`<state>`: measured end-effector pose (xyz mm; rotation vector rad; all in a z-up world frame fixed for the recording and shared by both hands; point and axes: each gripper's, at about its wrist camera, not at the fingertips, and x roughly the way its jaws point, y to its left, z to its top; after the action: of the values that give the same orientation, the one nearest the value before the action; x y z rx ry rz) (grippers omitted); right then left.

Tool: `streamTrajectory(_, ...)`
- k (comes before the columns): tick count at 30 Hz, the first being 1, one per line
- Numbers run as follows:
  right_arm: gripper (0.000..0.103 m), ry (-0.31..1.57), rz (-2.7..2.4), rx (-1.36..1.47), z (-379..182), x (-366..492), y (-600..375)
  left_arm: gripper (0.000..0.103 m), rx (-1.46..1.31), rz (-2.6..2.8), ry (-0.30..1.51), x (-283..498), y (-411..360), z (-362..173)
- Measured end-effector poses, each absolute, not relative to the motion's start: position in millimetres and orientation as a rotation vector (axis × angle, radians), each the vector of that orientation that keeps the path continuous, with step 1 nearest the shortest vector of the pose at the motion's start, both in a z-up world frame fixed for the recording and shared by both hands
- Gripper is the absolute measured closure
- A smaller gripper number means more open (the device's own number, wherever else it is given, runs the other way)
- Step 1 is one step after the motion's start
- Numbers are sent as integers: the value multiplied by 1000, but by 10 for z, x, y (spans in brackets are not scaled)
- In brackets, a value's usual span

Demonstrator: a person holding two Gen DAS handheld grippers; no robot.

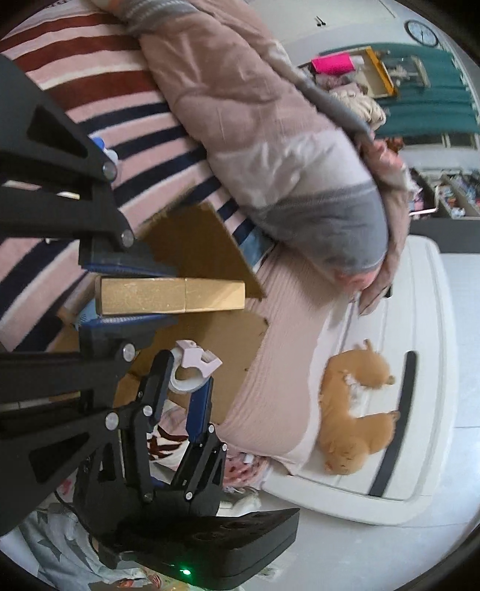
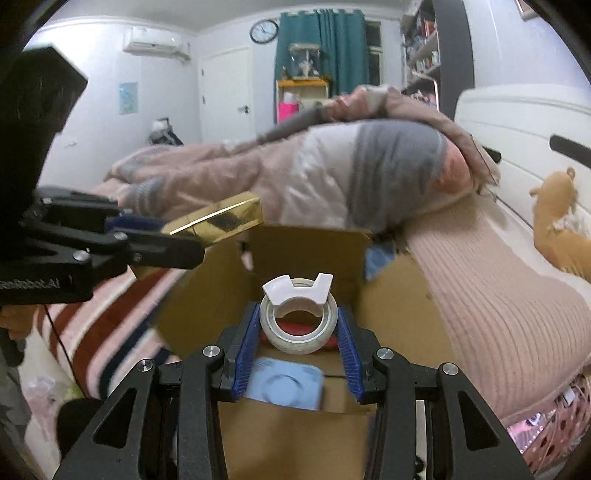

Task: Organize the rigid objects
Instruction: 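Drop the gold tube into the box while the right gripper drops the tape roll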

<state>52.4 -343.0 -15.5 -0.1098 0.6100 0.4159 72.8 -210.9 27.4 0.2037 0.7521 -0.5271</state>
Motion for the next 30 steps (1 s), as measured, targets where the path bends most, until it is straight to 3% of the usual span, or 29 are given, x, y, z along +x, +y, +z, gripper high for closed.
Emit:
streamTrajectory(9,66,659,404,-132,-450,781,-3589,88,274,-492,860,1085,-2359,-31)
streamTrajectory(13,59,665,426,-123,-494,838,-3558,88,296,-477,874,1142,-2382,-107)
streamTrajectory(20,58,667,465,-127,-517,852,-3495,87,304,-468,867,1164,-2379,-123)
streamTrajectory(23,57,672,463,-129,-511,833,-3484,83,276,-470,861,1151,-2312,-53)
streamTrajectory(30,57,670,461,-135,-374,715,-3427,48,217,-447,783,952,-1986,249)
